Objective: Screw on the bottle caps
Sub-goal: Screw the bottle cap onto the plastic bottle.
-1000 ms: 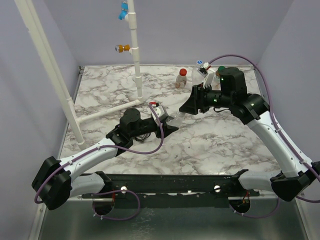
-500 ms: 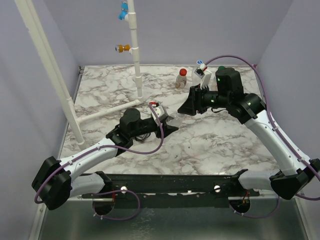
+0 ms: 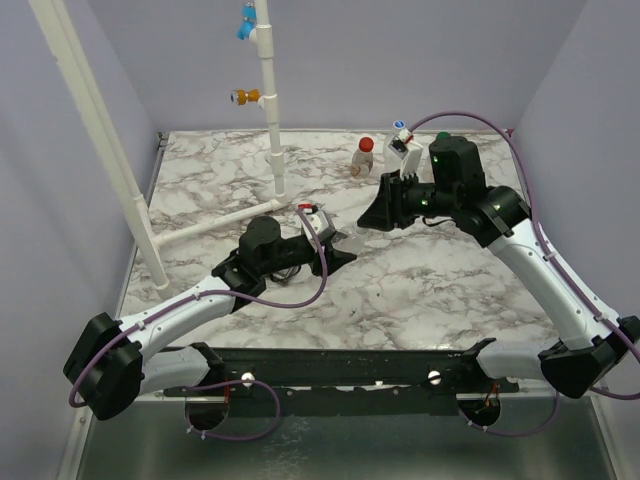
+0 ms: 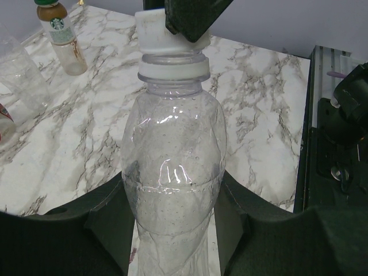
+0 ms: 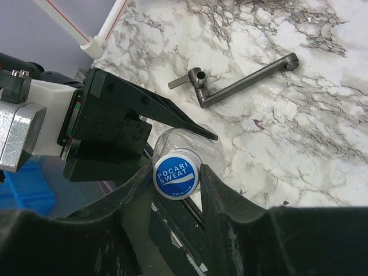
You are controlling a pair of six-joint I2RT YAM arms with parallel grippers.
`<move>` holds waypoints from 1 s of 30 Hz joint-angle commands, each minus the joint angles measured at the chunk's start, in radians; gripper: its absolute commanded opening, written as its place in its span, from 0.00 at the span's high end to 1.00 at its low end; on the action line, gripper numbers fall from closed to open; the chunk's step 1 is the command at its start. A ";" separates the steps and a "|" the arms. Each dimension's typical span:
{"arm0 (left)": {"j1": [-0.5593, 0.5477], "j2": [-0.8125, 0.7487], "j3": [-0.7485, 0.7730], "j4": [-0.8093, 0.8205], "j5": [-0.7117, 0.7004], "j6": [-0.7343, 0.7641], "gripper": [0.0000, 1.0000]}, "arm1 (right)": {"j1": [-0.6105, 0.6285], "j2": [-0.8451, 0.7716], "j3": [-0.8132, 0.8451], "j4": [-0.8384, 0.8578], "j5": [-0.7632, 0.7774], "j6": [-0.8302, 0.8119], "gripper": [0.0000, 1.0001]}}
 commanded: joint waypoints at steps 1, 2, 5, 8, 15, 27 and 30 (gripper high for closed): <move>0.008 -0.020 -0.010 0.018 0.032 -0.006 1.00 | 0.008 -0.001 0.013 -0.014 0.018 -0.010 0.63; 0.007 -0.019 -0.010 0.018 0.033 -0.006 1.00 | 0.008 0.000 0.012 -0.015 0.019 -0.010 0.67; 0.008 -0.022 -0.012 0.018 0.037 -0.030 1.00 | 0.008 -0.009 0.008 -0.001 0.038 -0.004 0.81; 0.008 -0.023 -0.013 0.018 0.048 -0.043 1.00 | 0.009 -0.035 -0.004 0.043 0.065 0.007 0.87; 0.008 -0.018 -0.010 0.042 0.100 -0.089 1.00 | 0.009 -0.089 -0.059 0.209 0.027 0.024 0.89; 0.009 -0.049 -0.010 0.069 0.248 -0.196 1.00 | 0.008 -0.123 -0.100 0.285 -0.113 -0.044 0.89; 0.008 -0.057 0.003 0.073 0.276 -0.221 1.00 | 0.009 -0.123 -0.093 0.285 -0.140 -0.056 0.89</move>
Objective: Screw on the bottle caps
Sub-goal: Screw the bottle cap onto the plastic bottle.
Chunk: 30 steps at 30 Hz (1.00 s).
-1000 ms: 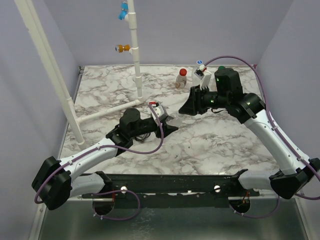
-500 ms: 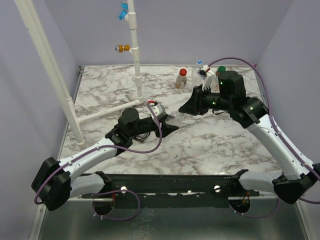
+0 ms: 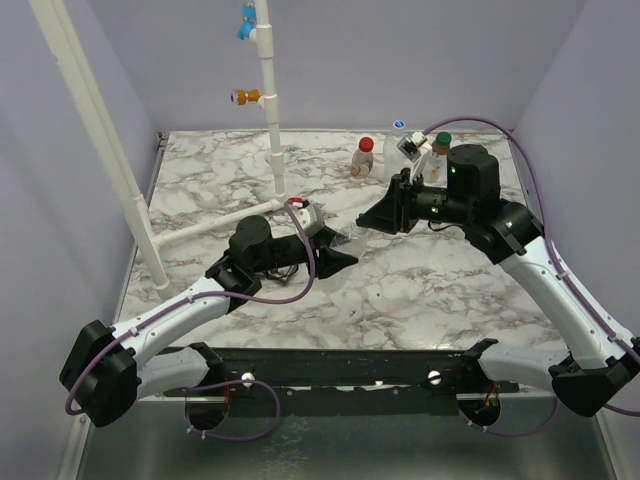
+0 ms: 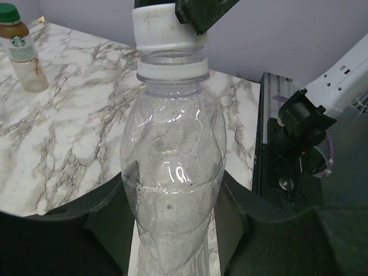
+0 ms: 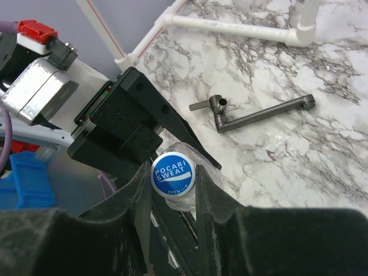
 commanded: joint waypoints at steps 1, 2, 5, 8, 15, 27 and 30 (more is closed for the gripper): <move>-0.010 -0.027 0.007 0.023 0.169 -0.072 1.00 | 0.004 -0.022 0.007 0.110 -0.093 -0.053 0.89; -0.011 -0.024 0.010 0.023 0.176 -0.080 1.00 | 0.003 -0.022 0.009 0.108 -0.095 -0.056 0.89; -0.011 -0.022 0.017 0.026 0.195 -0.099 1.00 | 0.004 -0.021 0.015 0.097 -0.103 -0.070 0.89; -0.009 -0.017 0.022 0.036 0.208 -0.117 1.00 | 0.005 -0.020 0.013 0.089 -0.110 -0.081 0.89; -0.006 0.005 0.039 0.097 0.272 -0.194 1.00 | 0.006 -0.025 0.002 0.098 -0.129 -0.097 0.89; 0.025 0.010 0.029 0.344 0.344 -0.412 1.00 | 0.014 -0.010 -0.011 0.110 -0.201 -0.118 0.90; 0.031 0.008 0.027 0.378 0.350 -0.447 1.00 | 0.015 -0.003 -0.006 0.092 -0.220 -0.127 0.90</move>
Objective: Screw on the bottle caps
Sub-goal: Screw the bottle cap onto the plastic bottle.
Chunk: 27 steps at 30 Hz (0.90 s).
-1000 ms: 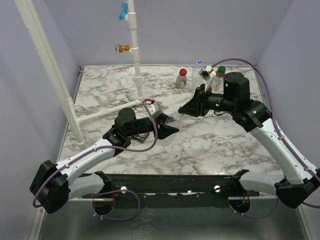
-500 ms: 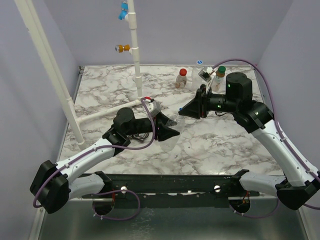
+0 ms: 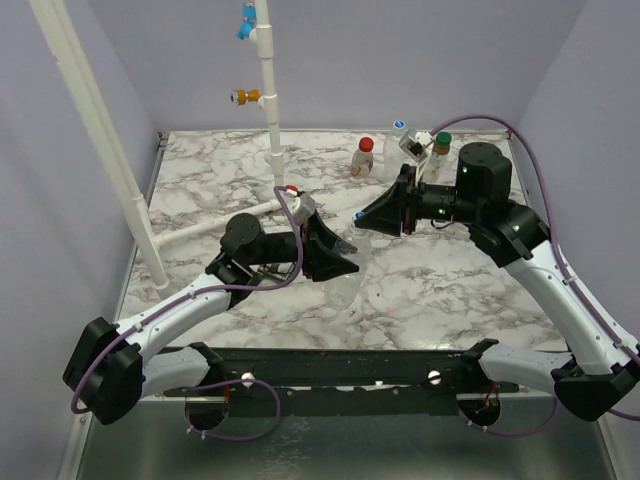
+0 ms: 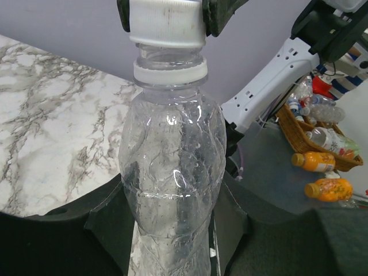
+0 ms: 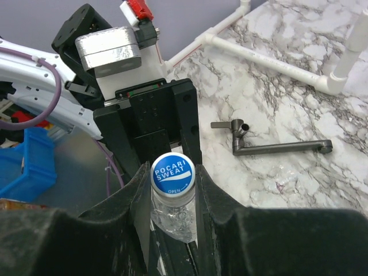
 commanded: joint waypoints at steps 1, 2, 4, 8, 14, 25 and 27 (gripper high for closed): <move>-0.009 -0.010 0.019 0.208 0.106 -0.100 1.00 | 0.017 0.028 -0.005 -0.007 -0.062 -0.051 0.90; -0.008 -0.011 0.019 0.215 0.110 -0.111 1.00 | 0.017 0.029 -0.004 -0.015 -0.065 -0.056 0.91; -0.005 -0.008 0.019 0.241 0.124 -0.140 1.00 | 0.017 0.029 -0.004 -0.026 -0.069 -0.065 0.92; -0.003 0.003 0.032 0.286 0.149 -0.192 1.00 | 0.022 0.032 -0.003 -0.039 -0.094 -0.074 0.93; 0.011 -0.007 0.032 0.264 0.094 -0.167 1.00 | 0.025 0.051 0.016 -0.090 -0.075 -0.080 0.93; 0.010 -0.077 0.060 -0.038 -0.352 0.201 1.00 | 0.025 0.061 -0.049 -0.051 0.056 0.070 0.93; 0.009 -0.082 0.062 -0.050 -0.415 0.237 1.00 | 0.025 0.067 -0.062 -0.035 0.081 0.106 0.93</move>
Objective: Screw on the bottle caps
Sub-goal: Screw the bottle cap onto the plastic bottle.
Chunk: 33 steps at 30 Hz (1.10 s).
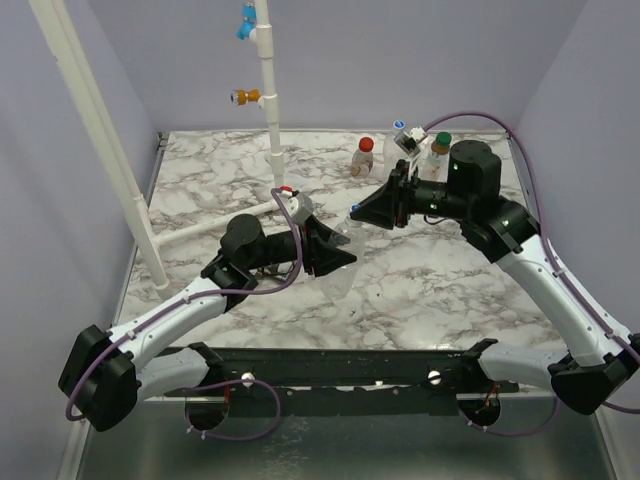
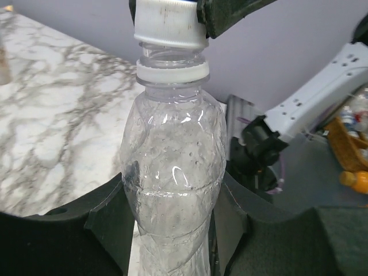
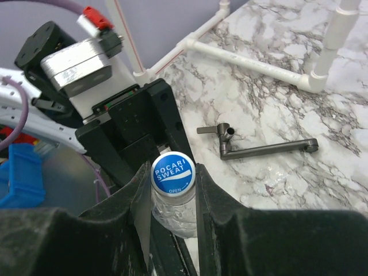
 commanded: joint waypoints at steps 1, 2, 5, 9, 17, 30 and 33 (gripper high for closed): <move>-0.003 -0.044 0.067 0.034 -0.306 0.174 1.00 | 0.021 0.040 -0.065 -0.069 0.047 0.107 0.94; -0.006 -0.044 0.071 0.023 -0.351 0.193 1.00 | 0.021 0.046 -0.068 -0.069 0.061 0.118 0.94; -0.015 -0.034 0.091 -0.026 -0.444 0.247 1.00 | 0.022 0.055 -0.075 -0.064 0.102 0.142 0.94; -0.039 -0.005 0.116 -0.056 -0.518 0.304 1.00 | 0.024 0.081 -0.062 -0.079 0.163 0.173 0.94; -0.109 0.068 0.161 -0.067 -0.807 0.416 1.00 | 0.043 0.159 -0.025 -0.145 0.344 0.276 0.96; -0.157 0.193 0.224 -0.067 -0.986 0.493 1.00 | 0.146 0.323 0.121 -0.320 0.707 0.468 0.99; -0.160 0.204 0.222 -0.066 -0.993 0.489 1.00 | 0.157 0.349 0.151 -0.353 0.745 0.498 0.99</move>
